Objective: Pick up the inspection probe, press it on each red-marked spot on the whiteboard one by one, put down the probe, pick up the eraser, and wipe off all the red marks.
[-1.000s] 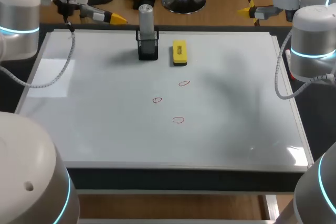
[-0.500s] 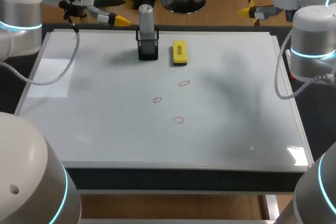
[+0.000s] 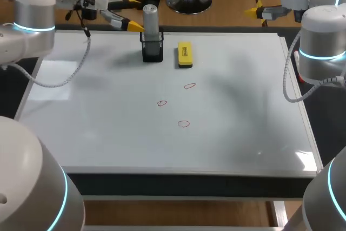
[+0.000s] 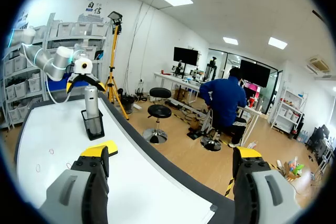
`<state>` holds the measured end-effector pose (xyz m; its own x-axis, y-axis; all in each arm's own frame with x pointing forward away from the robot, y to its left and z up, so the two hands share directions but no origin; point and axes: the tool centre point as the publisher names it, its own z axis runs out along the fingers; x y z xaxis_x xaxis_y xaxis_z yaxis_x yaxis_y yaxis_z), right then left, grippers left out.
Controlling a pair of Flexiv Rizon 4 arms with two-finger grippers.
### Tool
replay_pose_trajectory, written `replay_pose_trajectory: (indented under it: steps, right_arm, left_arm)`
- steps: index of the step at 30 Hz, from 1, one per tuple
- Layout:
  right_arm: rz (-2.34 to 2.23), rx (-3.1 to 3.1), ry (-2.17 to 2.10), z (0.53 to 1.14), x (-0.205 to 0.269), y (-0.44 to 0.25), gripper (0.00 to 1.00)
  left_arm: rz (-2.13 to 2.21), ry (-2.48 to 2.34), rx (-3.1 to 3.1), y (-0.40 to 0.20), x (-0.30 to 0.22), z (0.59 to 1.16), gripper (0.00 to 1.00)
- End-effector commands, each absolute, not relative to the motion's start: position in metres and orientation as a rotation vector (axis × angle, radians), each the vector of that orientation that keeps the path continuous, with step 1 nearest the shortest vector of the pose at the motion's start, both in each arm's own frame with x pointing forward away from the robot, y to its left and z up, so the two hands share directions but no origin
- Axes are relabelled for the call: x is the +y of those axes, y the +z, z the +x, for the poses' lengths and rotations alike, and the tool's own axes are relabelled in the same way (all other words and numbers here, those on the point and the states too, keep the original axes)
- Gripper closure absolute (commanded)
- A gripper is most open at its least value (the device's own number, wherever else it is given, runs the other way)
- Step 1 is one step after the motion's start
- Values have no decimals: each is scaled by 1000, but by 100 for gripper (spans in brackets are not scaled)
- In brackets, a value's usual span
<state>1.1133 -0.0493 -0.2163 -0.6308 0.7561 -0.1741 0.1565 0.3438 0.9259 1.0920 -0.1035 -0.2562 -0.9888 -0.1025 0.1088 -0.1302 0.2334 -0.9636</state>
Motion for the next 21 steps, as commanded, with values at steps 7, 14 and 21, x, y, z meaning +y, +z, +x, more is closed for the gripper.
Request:
replay_pose_trajectory:
  steps: [7,14,21]
  right_arm:
    - [794,2012,1290,1114,-50,-216,0]
    - [794,2012,1290,1114,-50,-216,0]
    - [794,2012,1290,1114,-50,-216,0]
  left_arm:
    - [188,1959,-2430,-270,-125,1104,0]
    - [179,1969,-2422,-278,-138,1106,0]
    - [181,1988,-2416,-282,-149,1109,0]
